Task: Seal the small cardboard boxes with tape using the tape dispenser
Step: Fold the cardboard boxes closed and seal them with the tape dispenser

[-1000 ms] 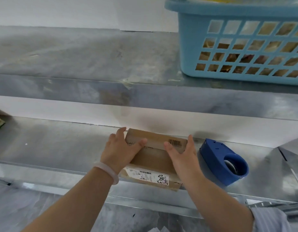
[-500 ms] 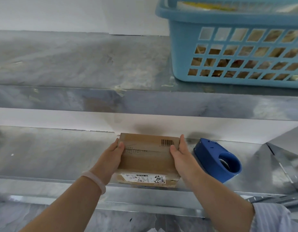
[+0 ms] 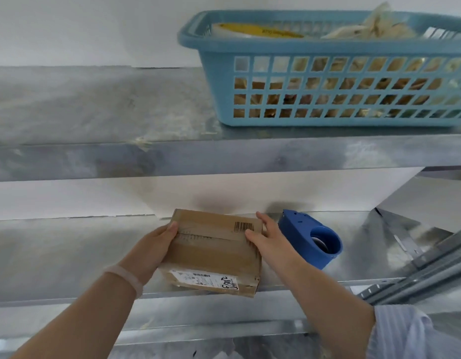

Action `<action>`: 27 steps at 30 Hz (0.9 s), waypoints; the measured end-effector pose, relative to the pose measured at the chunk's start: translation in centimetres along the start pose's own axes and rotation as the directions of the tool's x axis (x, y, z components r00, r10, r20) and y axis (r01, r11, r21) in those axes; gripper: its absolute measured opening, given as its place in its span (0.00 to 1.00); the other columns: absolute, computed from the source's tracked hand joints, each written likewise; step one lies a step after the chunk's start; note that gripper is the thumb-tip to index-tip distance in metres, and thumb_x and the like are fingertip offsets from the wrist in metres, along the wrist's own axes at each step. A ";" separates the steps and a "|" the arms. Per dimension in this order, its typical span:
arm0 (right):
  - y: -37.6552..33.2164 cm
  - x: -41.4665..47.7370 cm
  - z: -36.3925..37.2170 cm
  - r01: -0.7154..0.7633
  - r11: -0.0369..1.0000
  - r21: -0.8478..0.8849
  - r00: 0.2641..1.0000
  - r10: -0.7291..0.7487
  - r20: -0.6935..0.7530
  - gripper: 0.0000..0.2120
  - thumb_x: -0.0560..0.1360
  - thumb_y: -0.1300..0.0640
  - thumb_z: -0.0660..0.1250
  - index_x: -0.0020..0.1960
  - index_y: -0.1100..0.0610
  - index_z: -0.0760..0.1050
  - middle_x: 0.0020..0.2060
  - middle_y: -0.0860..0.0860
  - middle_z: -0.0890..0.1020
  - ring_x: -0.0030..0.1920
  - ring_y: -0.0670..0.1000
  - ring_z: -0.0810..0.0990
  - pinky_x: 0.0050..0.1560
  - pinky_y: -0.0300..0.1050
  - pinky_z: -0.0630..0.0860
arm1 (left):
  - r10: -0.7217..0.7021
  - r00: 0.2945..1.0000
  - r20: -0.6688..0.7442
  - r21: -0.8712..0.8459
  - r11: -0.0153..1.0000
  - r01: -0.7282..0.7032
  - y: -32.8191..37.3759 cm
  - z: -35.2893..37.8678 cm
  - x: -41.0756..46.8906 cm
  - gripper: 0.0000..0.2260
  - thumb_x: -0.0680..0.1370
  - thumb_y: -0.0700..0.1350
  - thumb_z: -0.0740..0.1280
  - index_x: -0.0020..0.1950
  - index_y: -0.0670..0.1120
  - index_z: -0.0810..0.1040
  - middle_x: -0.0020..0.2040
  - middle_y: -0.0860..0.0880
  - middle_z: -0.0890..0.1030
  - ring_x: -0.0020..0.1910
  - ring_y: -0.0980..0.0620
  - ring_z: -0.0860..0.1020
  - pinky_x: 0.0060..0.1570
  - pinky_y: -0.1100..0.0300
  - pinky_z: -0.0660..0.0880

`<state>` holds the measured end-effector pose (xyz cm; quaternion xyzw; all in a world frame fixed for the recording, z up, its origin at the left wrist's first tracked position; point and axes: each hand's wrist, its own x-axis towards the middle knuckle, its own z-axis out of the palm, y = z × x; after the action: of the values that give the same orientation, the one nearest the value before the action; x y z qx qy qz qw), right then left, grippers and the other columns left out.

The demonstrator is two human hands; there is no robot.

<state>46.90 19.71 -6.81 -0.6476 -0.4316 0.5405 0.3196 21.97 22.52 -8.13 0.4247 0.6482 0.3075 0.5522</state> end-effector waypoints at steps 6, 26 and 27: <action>1.8 -1.6 -1.0 0.040 0.990 -0.135 0.975 -0.069 -0.213 0.15 0.74 0.47 0.71 0.57 0.48 0.71 0.48 0.43 0.80 0.49 0.42 0.78 0.39 0.32 0.70 | 0.311 0.890 -0.334 0.298 0.930 -0.213 0.9 2.4 -0.7 0.22 0.77 0.54 0.67 0.71 0.52 0.71 0.70 0.47 0.71 0.68 0.48 0.68 0.68 0.55 0.64; 7.0 -0.4 -9.8 -0.120 0.469 -0.875 0.962 -0.162 -0.219 0.35 0.75 0.42 0.65 0.76 0.50 0.53 0.63 0.50 0.77 0.59 0.53 0.77 0.63 0.46 0.71 | 0.361 0.928 0.088 0.319 0.873 -0.369 -2.9 5.1 -5.2 0.39 0.68 0.63 0.66 0.76 0.61 0.54 0.75 0.63 0.54 0.72 0.60 0.60 0.69 0.54 0.68; 7.2 -0.2 -10.0 -0.118 0.438 -0.891 0.959 -0.183 -0.217 0.36 0.76 0.42 0.65 0.76 0.50 0.52 0.63 0.50 0.78 0.59 0.53 0.77 0.63 0.45 0.70 | 0.361 0.929 0.082 0.328 0.870 -0.367 -3.0 5.2 -5.2 0.39 0.69 0.62 0.66 0.76 0.61 0.54 0.74 0.62 0.55 0.71 0.59 0.61 0.69 0.53 0.69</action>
<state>58.19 17.01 -10.99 -0.7793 -0.6141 0.1250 -0.0039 26.55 16.15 -9.35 0.6302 0.5945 0.2862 0.4093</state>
